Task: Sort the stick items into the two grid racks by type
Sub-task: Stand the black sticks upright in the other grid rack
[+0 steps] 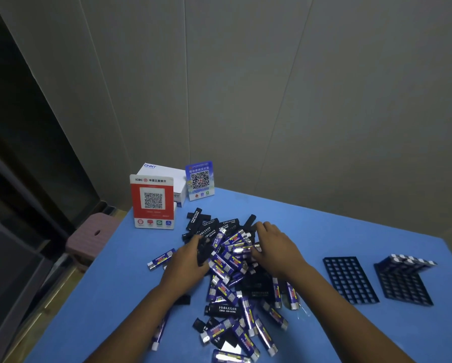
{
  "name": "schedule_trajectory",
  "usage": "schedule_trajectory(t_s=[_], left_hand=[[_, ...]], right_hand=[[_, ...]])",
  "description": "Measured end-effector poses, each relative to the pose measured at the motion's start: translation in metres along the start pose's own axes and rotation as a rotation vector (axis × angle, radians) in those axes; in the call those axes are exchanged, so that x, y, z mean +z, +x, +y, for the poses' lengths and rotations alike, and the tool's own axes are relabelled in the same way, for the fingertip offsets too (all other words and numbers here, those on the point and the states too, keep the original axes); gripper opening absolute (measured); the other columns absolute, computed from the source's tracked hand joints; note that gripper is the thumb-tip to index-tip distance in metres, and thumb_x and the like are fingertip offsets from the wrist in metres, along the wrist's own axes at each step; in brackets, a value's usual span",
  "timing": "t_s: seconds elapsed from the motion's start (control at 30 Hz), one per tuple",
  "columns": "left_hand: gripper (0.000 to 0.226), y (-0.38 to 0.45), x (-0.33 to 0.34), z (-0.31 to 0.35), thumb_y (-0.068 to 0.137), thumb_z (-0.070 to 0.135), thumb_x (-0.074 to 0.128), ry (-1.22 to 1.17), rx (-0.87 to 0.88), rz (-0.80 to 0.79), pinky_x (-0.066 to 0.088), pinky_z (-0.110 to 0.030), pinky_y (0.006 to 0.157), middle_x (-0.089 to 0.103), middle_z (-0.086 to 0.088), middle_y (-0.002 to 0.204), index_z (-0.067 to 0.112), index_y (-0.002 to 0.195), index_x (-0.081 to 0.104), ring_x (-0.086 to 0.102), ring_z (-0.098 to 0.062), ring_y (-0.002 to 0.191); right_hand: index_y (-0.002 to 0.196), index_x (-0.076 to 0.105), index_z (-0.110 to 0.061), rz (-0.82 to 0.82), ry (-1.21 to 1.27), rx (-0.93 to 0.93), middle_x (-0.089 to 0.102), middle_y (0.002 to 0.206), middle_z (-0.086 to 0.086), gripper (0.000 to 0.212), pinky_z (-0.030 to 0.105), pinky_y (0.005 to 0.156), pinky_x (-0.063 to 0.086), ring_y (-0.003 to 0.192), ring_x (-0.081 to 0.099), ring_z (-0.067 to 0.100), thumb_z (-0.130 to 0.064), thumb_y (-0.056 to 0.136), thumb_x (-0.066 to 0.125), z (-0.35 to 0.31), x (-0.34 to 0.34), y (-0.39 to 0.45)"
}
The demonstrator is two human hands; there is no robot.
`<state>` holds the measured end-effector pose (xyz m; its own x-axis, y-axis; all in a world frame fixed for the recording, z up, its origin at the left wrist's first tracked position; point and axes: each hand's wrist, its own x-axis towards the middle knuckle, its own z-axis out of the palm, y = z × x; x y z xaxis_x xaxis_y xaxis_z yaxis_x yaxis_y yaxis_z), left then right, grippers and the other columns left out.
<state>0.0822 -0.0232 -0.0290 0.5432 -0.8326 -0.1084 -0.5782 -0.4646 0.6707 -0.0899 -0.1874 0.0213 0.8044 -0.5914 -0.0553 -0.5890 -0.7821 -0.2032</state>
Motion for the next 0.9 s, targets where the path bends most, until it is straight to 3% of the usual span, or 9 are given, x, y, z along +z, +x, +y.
schedule_trajectory(t_s=[0.17, 0.27, 0.33, 0.4, 0.47, 0.57, 0.63, 0.8, 0.9], left_hand=[[0.07, 0.006, 0.003, 0.038, 0.084, 0.016, 0.07, -0.153, 0.083, -0.041, 0.051, -0.017, 0.062, 0.059, 0.015, 0.089, 0.043, 0.139, 0.036, 0.06, 0.0, 0.075], [0.075, 0.007, 0.015, 0.067, 0.083, 0.019, 0.071, -0.154, 0.139, -0.073, 0.047, -0.018, 0.058, 0.063, 0.008, 0.088, 0.046, 0.142, 0.032, 0.057, 0.0, 0.066], [0.076, 0.006, 0.027, 0.086, 0.084, 0.024, 0.071, -0.145, 0.166, -0.103, 0.048, -0.019, 0.061, 0.064, 0.008, 0.094, 0.048, 0.142, 0.029, 0.059, 0.0, 0.067], [0.077, 0.005, 0.044, 0.104, 0.083, 0.032, 0.07, -0.139, 0.189, -0.117, 0.056, -0.029, 0.073, 0.063, 0.007, 0.106, 0.051, 0.143, 0.024, 0.063, -0.009, 0.08], [0.078, 0.004, 0.06, 0.123, 0.083, 0.035, 0.07, -0.114, 0.207, -0.134, 0.054, -0.031, 0.077, 0.057, 0.011, 0.105, 0.05, 0.144, 0.022, 0.057, -0.009, 0.082], [0.078, -0.002, 0.085, 0.156, 0.083, 0.025, 0.069, -0.128, 0.202, -0.176, 0.043, -0.017, 0.058, 0.063, 0.008, 0.086, 0.044, 0.145, 0.026, 0.057, -0.004, 0.067], [0.08, -0.008, 0.101, 0.178, 0.08, 0.02, 0.066, -0.129, 0.205, -0.2, 0.042, -0.018, 0.054, 0.064, 0.005, 0.083, 0.044, 0.145, 0.025, 0.058, -0.005, 0.063], [0.084, -0.023, 0.147, 0.232, 0.078, 0.016, 0.065, -0.073, 0.227, -0.248, 0.041, -0.021, 0.056, 0.058, 0.009, 0.075, 0.039, 0.146, 0.023, 0.056, -0.006, 0.065], [0.083, -0.031, 0.174, 0.258, 0.077, 0.013, 0.063, -0.073, 0.237, -0.265, 0.041, -0.018, 0.053, 0.057, 0.009, 0.071, 0.041, 0.144, 0.023, 0.056, -0.006, 0.06]], right_hand=[[0.132, 0.043, -0.019, 0.042, 0.089, 0.048, 0.053, 0.127, 0.002, 0.041, 0.037, 0.09, 0.049, 0.112, 0.052, 0.022, -0.034, 0.096, 0.054, 0.022, -0.011, -0.011], [0.135, 0.043, -0.02, 0.076, 0.153, 0.063, 0.051, 0.131, -0.001, 0.042, 0.033, 0.091, 0.048, 0.117, 0.052, 0.019, -0.036, 0.098, 0.054, 0.044, -0.02, -0.024], [0.134, 0.044, -0.02, 0.1, 0.204, 0.07, 0.051, 0.128, -0.003, 0.039, 0.03, 0.09, 0.047, 0.115, 0.052, 0.016, -0.037, 0.099, 0.053, 0.06, -0.028, -0.036], [0.129, 0.048, -0.021, 0.116, 0.28, 0.079, 0.053, 0.122, -0.005, 0.034, 0.03, 0.089, 0.047, 0.11, 0.052, 0.013, -0.035, 0.099, 0.055, 0.077, -0.034, -0.047], [0.12, 0.054, -0.022, 0.12, 0.376, 0.078, 0.056, 0.114, -0.007, 0.025, 0.028, 0.086, 0.048, 0.101, 0.055, 0.01, -0.033, 0.099, 0.058, 0.095, -0.038, -0.059], [0.104, 0.062, -0.024, 0.1, 0.547, 0.084, 0.063, 0.1, -0.009, 0.008, 0.02, 0.077, 0.045, 0.089, 0.059, 0.004, -0.027, 0.097, 0.063, 0.126, -0.045, -0.076], [0.099, 0.066, -0.023, 0.089, 0.643, 0.089, 0.066, 0.094, -0.009, 0.004, 0.013, 0.074, 0.044, 0.084, 0.061, 0.002, -0.025, 0.096, 0.066, 0.143, -0.051, -0.09], [0.098, 0.07, -0.031, 0.08, 0.82, 0.09, 0.071, 0.092, -0.011, 0.006, 0.027, 0.082, 0.056, 0.086, 0.067, 0.006, -0.028, 0.093, 0.07, 0.19, -0.062, -0.124], [0.1, 0.072, -0.026, 0.071, 0.867, 0.06, 0.073, 0.094, -0.008, 0.009, 0.029, 0.085, 0.058, 0.088, 0.07, 0.009, -0.021, 0.092, 0.071, 0.216, -0.066, -0.142]])
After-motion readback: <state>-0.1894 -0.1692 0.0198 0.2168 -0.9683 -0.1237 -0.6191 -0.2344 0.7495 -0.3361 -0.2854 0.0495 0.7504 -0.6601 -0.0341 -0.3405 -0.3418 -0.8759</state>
